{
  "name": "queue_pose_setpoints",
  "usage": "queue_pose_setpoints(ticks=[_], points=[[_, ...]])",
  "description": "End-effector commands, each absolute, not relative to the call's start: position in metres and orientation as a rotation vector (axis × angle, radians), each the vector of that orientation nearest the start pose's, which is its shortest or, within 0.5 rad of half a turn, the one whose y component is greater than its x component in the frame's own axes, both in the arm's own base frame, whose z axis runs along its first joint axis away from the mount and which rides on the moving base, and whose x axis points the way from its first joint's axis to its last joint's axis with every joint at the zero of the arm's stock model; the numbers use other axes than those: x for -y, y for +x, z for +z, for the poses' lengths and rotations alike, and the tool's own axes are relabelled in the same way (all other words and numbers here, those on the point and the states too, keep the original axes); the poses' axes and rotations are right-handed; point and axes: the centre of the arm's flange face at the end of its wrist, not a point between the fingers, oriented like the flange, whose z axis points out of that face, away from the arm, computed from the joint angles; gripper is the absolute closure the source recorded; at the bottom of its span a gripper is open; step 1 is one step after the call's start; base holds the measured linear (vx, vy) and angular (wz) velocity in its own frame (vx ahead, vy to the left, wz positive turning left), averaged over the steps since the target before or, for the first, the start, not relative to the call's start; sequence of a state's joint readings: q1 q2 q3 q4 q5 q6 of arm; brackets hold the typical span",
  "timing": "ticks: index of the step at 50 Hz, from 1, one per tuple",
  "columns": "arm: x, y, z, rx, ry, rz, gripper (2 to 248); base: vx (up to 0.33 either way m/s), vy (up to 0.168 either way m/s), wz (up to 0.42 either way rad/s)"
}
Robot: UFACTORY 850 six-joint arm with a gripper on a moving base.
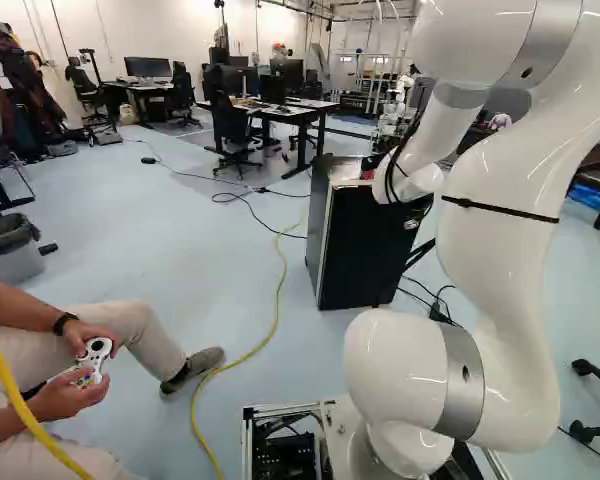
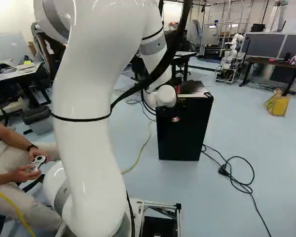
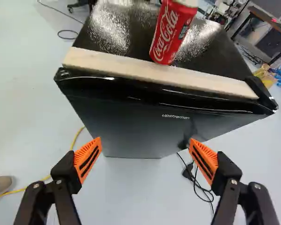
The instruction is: Grab a drink from the fridge
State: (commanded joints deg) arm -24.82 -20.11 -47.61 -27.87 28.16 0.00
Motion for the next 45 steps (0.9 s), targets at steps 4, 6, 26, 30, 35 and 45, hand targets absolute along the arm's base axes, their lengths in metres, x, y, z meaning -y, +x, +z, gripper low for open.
queue_pose_setpoints(ticks=[4,6,26,30,35,45], points=[[0.201,0.488,0.372,0.171,-2.947,-1.538,3,0.000,0.000,0.000],[0.198,0.486,0.374,0.172,-2.929,-1.566,3,0.000,0.000,0.000],[0.195,0.489,0.391,0.078,-2.751,-1.864,3,0.000,0.000,0.000],[0.196,0.490,0.395,0.032,-2.721,-1.917,3,0.000,0.000,0.000],[0.199,0.490,0.398,-0.039,-2.691,-1.974,3,0.000,0.000,0.000],[0.206,0.492,0.398,-0.202,-2.661,-2.037,3,0.000,0.000,0.000]])
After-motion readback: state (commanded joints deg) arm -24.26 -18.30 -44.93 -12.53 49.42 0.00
